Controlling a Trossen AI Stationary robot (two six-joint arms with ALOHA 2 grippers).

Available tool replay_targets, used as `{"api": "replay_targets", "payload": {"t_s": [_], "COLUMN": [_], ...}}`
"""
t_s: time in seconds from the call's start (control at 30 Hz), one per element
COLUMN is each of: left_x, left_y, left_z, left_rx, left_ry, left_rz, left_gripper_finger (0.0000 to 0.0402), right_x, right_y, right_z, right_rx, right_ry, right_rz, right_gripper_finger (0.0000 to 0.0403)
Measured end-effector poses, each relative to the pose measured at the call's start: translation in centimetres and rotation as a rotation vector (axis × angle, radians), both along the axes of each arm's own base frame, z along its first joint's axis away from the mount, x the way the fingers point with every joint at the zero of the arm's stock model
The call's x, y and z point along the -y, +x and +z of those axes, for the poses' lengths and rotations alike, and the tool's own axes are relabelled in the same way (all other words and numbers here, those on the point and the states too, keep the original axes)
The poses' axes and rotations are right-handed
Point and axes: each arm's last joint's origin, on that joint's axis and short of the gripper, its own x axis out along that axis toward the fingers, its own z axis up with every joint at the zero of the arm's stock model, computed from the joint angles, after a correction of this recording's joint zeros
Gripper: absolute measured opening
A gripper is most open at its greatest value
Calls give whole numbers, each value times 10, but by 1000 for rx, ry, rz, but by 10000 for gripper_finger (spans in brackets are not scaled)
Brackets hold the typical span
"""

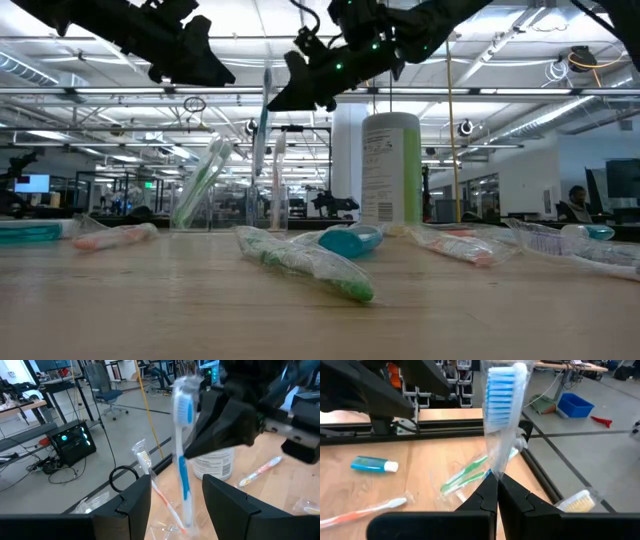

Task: Pick & Place toothbrushing station
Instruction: Put the blue toothbrush into the transparent organizer

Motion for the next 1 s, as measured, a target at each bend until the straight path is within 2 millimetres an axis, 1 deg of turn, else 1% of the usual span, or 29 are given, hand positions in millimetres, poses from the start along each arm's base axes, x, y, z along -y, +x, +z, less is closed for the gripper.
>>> {"api": "replay_targets", "payload": {"t_s": [0.1, 0.2, 0.33, 0.4, 0.53, 0.6, 0.7, 0.8, 1.0], "left_x": [0, 0, 0, 0, 0, 0, 0, 0, 0], "left_y": [0, 0, 0, 0, 0, 0, 0, 0, 0], "left_z": [0, 0, 0, 0, 0, 0, 0, 0, 0], "left_rx": [-1, 0, 0, -1, -1, -1, 1, 6, 8], "left_ry": [0, 0, 0, 0, 0, 0, -1, -7, -12], "left_rz": [0, 0, 0, 0, 0, 0, -2, -4, -8], "left_gripper_finger": [184, 184, 184, 184, 184, 184, 184, 184, 184], "right_x": [2, 4, 8, 8, 6, 6, 7, 9, 12], "right_y": [4, 7, 6, 7, 1, 1, 1, 6, -1], "right_z": [-10, -17, -19, -17, 1, 4, -8, -19, -35], "right_rx": [-13, -33, -38, -19, 26, 37, -22, -37, -95], "right_ry": [12, -28, -38, -49, -72, -64, -46, -41, -25], "right_rz": [-10, -64, -96, -96, -94, -100, -102, -104, -135], "right_gripper_finger": [0, 0, 0, 0, 0, 0, 0, 0, 0]}}
